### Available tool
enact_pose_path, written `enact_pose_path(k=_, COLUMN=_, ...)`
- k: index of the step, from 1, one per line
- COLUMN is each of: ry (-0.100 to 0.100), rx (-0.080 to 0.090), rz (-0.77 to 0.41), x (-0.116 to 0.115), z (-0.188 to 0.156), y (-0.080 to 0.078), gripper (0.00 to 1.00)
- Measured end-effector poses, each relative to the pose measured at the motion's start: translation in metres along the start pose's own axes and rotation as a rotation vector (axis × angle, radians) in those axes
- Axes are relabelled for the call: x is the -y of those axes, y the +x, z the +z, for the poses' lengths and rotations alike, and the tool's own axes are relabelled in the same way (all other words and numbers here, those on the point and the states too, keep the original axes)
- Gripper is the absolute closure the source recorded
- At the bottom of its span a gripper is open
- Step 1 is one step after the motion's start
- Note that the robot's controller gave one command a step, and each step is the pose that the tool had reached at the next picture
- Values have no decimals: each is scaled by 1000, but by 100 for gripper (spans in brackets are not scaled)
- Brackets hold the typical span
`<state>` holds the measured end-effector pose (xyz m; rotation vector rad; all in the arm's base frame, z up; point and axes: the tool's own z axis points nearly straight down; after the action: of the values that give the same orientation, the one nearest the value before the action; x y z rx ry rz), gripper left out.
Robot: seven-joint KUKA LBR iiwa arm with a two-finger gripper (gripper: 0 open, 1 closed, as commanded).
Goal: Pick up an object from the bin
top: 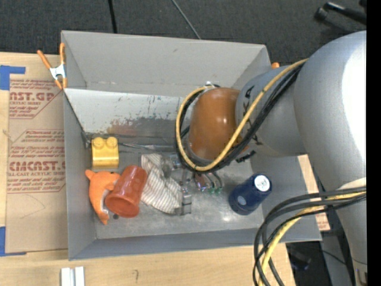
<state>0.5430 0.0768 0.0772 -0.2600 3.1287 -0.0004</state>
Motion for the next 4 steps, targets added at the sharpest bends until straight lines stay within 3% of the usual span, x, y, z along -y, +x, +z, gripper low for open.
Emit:
enact_pose_path(k=1, ry=-2, rx=-2, rz=-155, x=-62, z=2, y=15, gripper=100)
enact_pose_path(k=2, ry=-2, rx=-2, rz=-155, x=-62, z=2, y=15, gripper=100)
enact_pose_path(k=3, ry=0, rx=-7, rz=-145, x=-59, z=-57, y=8, gripper=100)
enact_pose_path(k=4, ry=-1, rx=13, rz=-153, x=-63, z=-80, y=2, gripper=100)
